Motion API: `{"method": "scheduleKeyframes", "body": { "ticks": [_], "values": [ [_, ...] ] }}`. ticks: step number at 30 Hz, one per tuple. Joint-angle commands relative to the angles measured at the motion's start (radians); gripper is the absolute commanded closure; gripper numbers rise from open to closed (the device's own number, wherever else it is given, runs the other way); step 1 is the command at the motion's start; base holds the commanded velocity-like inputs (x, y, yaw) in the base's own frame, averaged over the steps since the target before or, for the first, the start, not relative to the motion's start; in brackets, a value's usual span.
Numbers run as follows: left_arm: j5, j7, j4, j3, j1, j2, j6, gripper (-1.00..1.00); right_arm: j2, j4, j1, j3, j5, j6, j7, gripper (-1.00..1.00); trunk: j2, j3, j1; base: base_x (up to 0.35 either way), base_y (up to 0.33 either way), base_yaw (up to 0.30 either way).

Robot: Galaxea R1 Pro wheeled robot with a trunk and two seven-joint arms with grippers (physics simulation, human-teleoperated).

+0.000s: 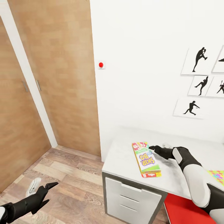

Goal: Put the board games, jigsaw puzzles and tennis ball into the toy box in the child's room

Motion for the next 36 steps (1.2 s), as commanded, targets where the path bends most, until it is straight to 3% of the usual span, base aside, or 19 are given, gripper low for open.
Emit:
{"method": "scheduleKeyframes", "body": {
  "ticks": [1,9,36],
  "values": [
    [0.01,0.01,0.0,0.001,-0.001,0.0,0.004,-1.0,0.001,-0.001,-0.001,-0.005,0.0,0.007,0.003,-1.0,-0.001,-0.001,0.0,0.0,0.0,0.275],
    [0.014,0.008,0.0,0.0,-0.001,0.001,0.005,-1.0,0.001,-0.001,-0.001,-0.005,0.0,0.008,0.003,-1.0,-0.001,0.001,0.0,0.0,0.0,0.167],
    [0.011,0.01,0.0,0.0,-0.001,0.001,0.004,-1.0,0.0,0.0,0.007,-0.01,0.002,0.01,0.002,-1.0,-0.001,0.001,0.0,0.0,0.0,0.005]
  ]
}}
